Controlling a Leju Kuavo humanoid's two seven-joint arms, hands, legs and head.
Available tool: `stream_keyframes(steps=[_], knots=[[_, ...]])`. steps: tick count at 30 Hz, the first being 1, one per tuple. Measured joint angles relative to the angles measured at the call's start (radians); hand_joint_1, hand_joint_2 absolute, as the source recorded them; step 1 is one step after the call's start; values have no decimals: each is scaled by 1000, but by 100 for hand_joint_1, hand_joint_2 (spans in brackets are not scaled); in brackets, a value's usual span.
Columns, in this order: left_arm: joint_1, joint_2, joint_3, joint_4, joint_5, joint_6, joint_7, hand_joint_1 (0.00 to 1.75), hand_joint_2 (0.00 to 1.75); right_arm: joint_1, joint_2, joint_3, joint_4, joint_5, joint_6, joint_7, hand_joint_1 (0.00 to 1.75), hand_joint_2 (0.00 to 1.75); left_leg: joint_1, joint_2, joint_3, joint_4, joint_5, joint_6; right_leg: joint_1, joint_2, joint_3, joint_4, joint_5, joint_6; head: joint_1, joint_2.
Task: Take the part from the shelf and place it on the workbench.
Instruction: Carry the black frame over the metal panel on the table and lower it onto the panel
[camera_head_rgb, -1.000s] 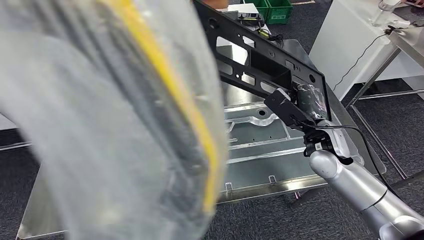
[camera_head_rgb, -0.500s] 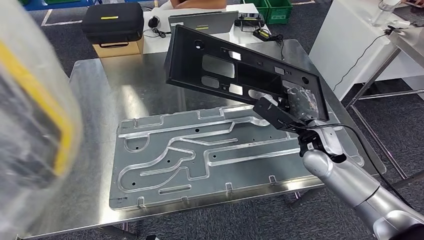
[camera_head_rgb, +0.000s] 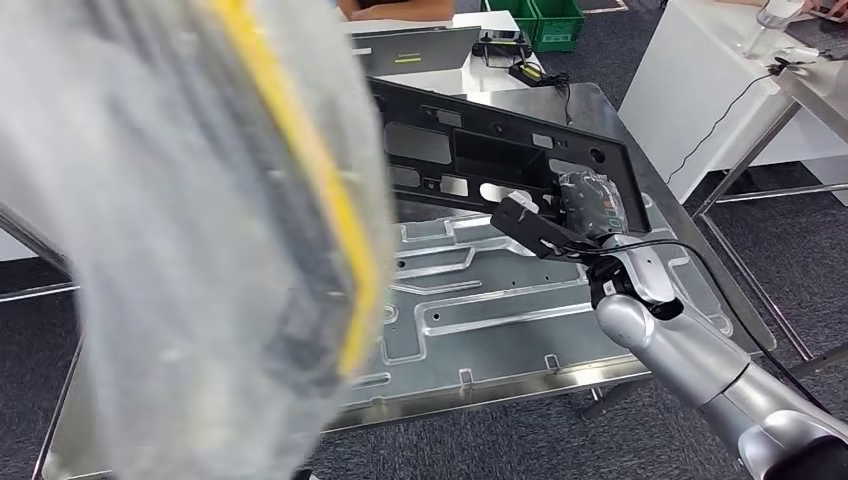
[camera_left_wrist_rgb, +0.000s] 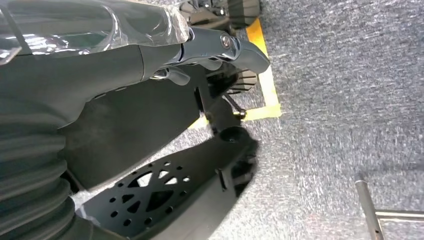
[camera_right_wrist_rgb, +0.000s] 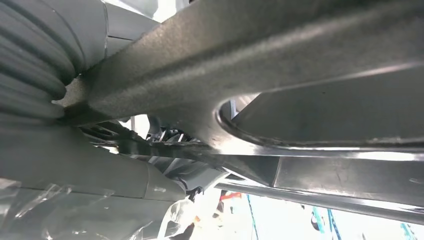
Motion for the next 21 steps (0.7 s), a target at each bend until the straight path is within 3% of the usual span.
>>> stream_keyframes(steps=[1,2,3,6,8,11,13,16,17,18,19,21], knots=[[1,-1,0,0,1,3,0,0,175,2,0,1,1,1,1,1,175,175,1,0,4,0,-3,0,0,0,-37,65,-18,2,0,0],[2,-2,0,0,3,6,0,0,175,5,0,2,2,3,1,3,175,175,2,0,9,1,-7,-2,-2,0,-63,102,-18,5,0,0],[3,-3,0,0,4,8,0,0,175,7,0,3,3,5,2,5,175,175,5,-1,15,2,-12,-6,-4,0,-70,98,4,8,0,0],[3,-3,0,0,5,12,-1,0,175,5,-2,6,4,13,3,12,175,175,14,-4,30,16,-38,-31,-13,-2,-8,-76,118,23,2,0],[1,-4,0,0,5,13,-2,0,175,5,-4,7,3,19,9,19,175,175,11,-5,31,26,-52,-48,-14,0,20,-145,134,13,2,0],[0,-4,0,0,6,14,-3,0,175,11,-7,8,0,26,16,27,175,175,14,-3,33,26,-60,-58,-8,4,20,-142,117,-20,-1,0],[-1,-4,0,0,7,14,-4,0,175,8,-10,7,-3,30,17,29,175,175,16,3,7,84,-90,-60,-6,4,26,-142,110,-36,-2,0],[-1,-4,0,0,10,14,-8,0,175,12,-14,7,-6,31,18,32,175,175,8,8,-111,297,-157,-53,4,6,40,-142,97,-53,-5,0],[-1,-4,0,0,11,14,-12,0,175,17,-14,7,-6,31,19,33,175,175,3,8,-144,341,-157,-47,10,7,48,-142,91,-58,-5,0],[-2,-4,0,0,14,14,-15,0,175,22,-15,7,-6,31,19,34,175,175,-3,8,-160,346,-135,-39,16,8,57,-142,84,-61,-5,0],[-2,-4,0,0,16,13,-19,0,175,25,-16,7,-6,31,20,35,175,175,-10,8,-156,308,-93,-26,23,10,69,-142,77,-64,-5,0],[-1,-3,0,1,19,15,-31,0,175,25,-18,7,-11,34,20,38,175,175,-29,7,-116,177,4,12,33,11,92,-144,62,-66,-4,0]])
